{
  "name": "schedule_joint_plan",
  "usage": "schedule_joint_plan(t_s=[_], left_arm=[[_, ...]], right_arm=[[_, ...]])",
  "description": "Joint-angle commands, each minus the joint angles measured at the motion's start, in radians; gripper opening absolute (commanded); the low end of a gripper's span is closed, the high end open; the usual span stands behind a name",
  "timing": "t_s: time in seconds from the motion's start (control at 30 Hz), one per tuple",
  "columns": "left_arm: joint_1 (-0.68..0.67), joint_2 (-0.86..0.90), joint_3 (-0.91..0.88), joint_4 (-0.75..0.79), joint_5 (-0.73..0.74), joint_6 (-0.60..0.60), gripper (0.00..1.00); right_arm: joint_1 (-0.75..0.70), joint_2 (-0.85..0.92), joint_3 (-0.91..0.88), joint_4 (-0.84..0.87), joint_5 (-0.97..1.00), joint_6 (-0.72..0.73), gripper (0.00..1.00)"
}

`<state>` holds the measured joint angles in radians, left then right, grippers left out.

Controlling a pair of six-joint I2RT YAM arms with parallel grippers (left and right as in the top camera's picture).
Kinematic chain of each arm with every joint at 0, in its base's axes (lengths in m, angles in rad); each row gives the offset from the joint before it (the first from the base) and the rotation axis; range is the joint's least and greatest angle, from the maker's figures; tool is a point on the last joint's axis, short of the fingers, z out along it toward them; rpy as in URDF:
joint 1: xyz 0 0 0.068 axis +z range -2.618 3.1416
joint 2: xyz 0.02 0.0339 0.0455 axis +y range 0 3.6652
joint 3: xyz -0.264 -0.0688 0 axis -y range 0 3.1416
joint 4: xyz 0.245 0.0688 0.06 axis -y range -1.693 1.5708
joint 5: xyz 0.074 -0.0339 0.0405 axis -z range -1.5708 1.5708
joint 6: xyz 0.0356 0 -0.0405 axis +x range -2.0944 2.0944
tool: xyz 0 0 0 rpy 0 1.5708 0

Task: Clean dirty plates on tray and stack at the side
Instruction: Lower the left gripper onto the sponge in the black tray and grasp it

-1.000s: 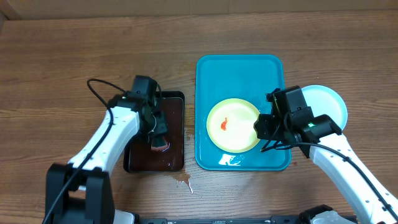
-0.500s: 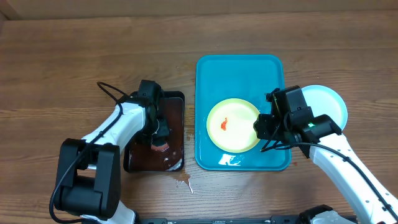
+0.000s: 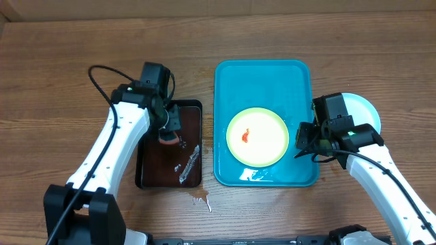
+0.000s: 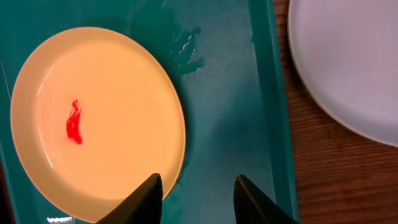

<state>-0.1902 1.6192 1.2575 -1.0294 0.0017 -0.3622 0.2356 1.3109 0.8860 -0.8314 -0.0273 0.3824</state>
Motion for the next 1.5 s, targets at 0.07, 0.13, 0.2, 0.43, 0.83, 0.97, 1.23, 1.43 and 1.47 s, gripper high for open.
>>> schedule_joint_plan(t_s=[0.07, 0.13, 0.2, 0.43, 0.83, 0.97, 1.23, 1.43, 1.47], left_arm=[[-0.007, -0.009, 0.017, -0.007, -0.051, 0.026, 0.04], [-0.007, -0.009, 0.017, -0.006, -0.051, 0.026, 0.04], [-0.007, -0.010, 0.017, -0.006, -0.051, 0.026, 0.04], [-0.007, -0.009, 0.017, -0.006, -0.050, 0.026, 0.04], [-0.007, -0.010, 0.017, -0.010, -0.050, 0.026, 0.04], [-0.007, -0.010, 0.027, -0.033, -0.051, 0.021, 0.04], [-0.007, 0.000, 0.034, -0.018, -0.116, 0.027, 0.04], [-0.007, 0.000, 0.035, -0.026, -0.080, 0.026, 0.04], [-0.007, 0.000, 0.038, -0.026, -0.080, 0.026, 0.04]], right_arm=[[0.000, -0.008, 0.018, 0.003, -0.027, 0.006, 0.39], [0.000, -0.008, 0.018, 0.003, -0.027, 0.006, 0.39], [0.000, -0.008, 0.018, 0.003, -0.027, 0.006, 0.39], [0.000, -0.007, 0.018, 0.003, -0.027, 0.002, 0.39], [0.000, -0.007, 0.018, 0.006, -0.027, 0.002, 0.41], [0.000, -0.007, 0.017, 0.005, -0.031, -0.011, 0.41], [0.000, 0.019, 0.016, 0.012, -0.084, -0.096, 0.46], [0.000, 0.040, 0.016, 0.014, -0.083, -0.096, 0.46], [0.000, 0.040, 0.016, 0.014, -0.083, -0.096, 0.46]])
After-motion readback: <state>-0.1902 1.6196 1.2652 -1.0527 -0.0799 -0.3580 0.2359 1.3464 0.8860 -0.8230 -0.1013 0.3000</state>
